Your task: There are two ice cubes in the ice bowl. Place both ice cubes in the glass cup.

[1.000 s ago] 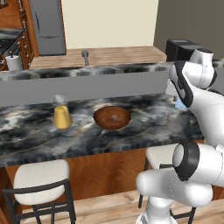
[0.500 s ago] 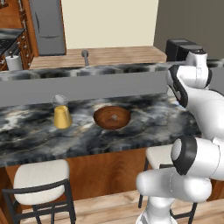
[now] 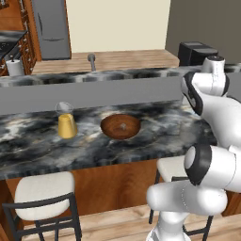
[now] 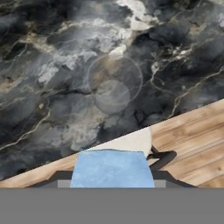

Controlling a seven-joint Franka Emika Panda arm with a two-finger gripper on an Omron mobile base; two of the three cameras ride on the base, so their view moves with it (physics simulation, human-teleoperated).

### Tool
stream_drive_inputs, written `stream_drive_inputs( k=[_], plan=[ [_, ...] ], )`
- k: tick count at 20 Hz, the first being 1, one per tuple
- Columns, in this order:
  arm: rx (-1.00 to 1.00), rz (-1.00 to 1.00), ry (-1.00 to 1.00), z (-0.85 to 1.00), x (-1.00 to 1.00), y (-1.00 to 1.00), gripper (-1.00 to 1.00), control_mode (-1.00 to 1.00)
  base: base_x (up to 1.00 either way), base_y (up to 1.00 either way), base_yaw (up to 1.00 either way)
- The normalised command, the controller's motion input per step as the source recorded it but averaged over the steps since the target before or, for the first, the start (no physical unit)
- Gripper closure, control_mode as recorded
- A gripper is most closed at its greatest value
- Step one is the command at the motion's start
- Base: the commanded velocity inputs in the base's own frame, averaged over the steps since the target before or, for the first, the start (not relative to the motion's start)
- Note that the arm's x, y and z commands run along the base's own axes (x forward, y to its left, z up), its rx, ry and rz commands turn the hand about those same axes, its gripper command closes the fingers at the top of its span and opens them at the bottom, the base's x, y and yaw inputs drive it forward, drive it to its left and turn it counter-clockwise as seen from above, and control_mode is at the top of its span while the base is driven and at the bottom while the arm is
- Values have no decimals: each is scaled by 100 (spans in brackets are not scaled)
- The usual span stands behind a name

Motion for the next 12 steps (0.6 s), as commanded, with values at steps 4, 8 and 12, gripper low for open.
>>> stream_drive_inputs(
  k=[4,8,12],
  plan=[
    [2,0,0,0,33,-32,100,-100,0,0,0],
    [14,0,0,0,40,-29,100,-100,0,0,0],
    [17,0,0,-1,34,-17,100,-100,0,0,0]
  ],
)
